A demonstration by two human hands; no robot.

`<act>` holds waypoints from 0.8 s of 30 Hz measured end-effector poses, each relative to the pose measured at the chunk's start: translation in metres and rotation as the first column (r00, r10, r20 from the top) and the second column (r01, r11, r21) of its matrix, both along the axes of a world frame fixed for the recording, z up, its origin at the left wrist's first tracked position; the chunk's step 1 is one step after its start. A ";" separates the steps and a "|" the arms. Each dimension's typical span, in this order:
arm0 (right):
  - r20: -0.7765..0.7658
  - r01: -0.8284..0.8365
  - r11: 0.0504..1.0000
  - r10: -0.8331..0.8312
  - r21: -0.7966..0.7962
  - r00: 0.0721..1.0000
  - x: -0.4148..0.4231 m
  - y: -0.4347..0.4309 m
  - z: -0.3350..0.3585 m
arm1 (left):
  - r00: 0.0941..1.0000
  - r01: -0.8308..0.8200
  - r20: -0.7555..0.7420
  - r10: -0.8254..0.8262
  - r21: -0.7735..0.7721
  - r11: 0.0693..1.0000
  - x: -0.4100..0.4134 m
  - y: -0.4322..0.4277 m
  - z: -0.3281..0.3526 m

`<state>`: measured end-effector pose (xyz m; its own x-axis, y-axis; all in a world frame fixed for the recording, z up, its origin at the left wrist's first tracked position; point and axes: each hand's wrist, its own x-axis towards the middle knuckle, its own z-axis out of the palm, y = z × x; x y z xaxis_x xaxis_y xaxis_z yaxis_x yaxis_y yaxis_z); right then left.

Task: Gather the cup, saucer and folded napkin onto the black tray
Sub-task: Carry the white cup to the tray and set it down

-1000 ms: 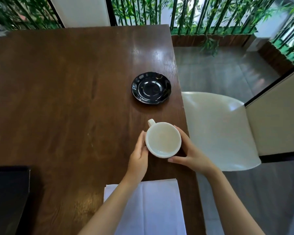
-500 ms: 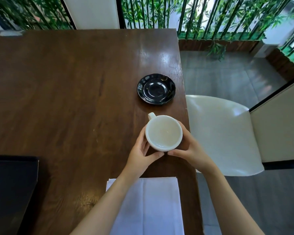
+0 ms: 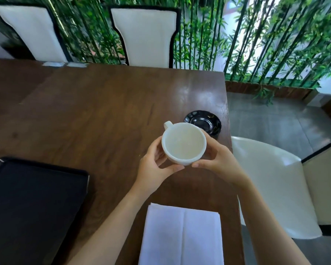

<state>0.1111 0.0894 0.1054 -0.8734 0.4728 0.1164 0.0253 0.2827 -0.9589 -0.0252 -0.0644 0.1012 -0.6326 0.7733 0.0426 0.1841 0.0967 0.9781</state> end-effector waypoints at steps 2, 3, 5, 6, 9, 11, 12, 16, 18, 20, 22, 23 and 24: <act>0.002 -0.032 0.999 0.032 0.020 1.000 -0.015 -0.012 0.012 | 0.999 -0.034 -0.025 0.034 0.010 0.999 -0.010 -0.016 0.010; 0.004 -0.051 0.998 0.051 0.032 0.999 -0.023 -0.019 0.018 | 0.998 -0.053 -0.036 0.054 0.018 0.998 -0.014 -0.025 0.013; -0.002 -0.097 0.994 0.098 0.041 0.995 -0.040 -0.035 0.025 | 0.994 -0.093 -0.054 0.095 0.032 0.995 -0.026 -0.046 0.019; -0.009 -0.121 0.992 0.122 0.036 0.993 -0.049 -0.044 0.027 | 0.992 -0.112 -0.061 0.114 0.038 0.993 -0.032 -0.058 0.022; -0.020 -0.193 0.981 0.193 0.024 0.981 -0.078 -0.073 0.034 | 0.984 -0.152 -0.088 0.156 0.048 0.987 -0.054 -0.096 0.031; -0.011 -0.241 0.970 0.242 0.037 0.970 -0.103 -0.096 0.037 | 0.978 -0.177 -0.101 0.183 0.062 0.982 -0.070 -0.124 0.035; -0.005 -0.260 0.964 0.260 0.050 0.966 -0.116 -0.108 0.039 | 0.975 -0.193 -0.101 0.199 0.070 0.979 -0.079 -0.138 0.037; 0.016 -0.334 0.940 0.333 0.067 0.943 -0.173 -0.158 0.044 | 0.956 -0.271 -0.097 0.277 0.069 0.960 -0.118 -0.196 0.037; 0.034 -0.402 0.913 0.400 0.073 0.916 -0.204 -0.179 0.041 | 0.942 -0.320 -0.091 0.323 0.055 0.946 -0.141 -0.224 0.034; 0.051 -0.473 0.880 0.471 0.041 0.881 -0.234 -0.199 0.036 | 0.930 -0.357 -0.079 0.360 0.044 0.933 -0.163 -0.249 0.029; 0.072 -0.520 0.854 0.519 -0.001 0.852 -0.264 -0.218 0.033 | 0.916 -0.393 -0.079 0.394 0.031 0.919 -0.184 -0.271 0.024; 0.086 -0.545 0.838 0.543 -0.006 0.835 -0.278 -0.228 0.031 | 0.906 -0.414 -0.082 0.414 0.023 0.910 -0.194 -0.282 0.021; 0.096 -0.575 0.818 0.573 -0.009 0.814 -0.292 -0.238 0.029 | 0.895 -0.437 -0.088 0.436 0.013 0.899 -0.203 -0.291 0.017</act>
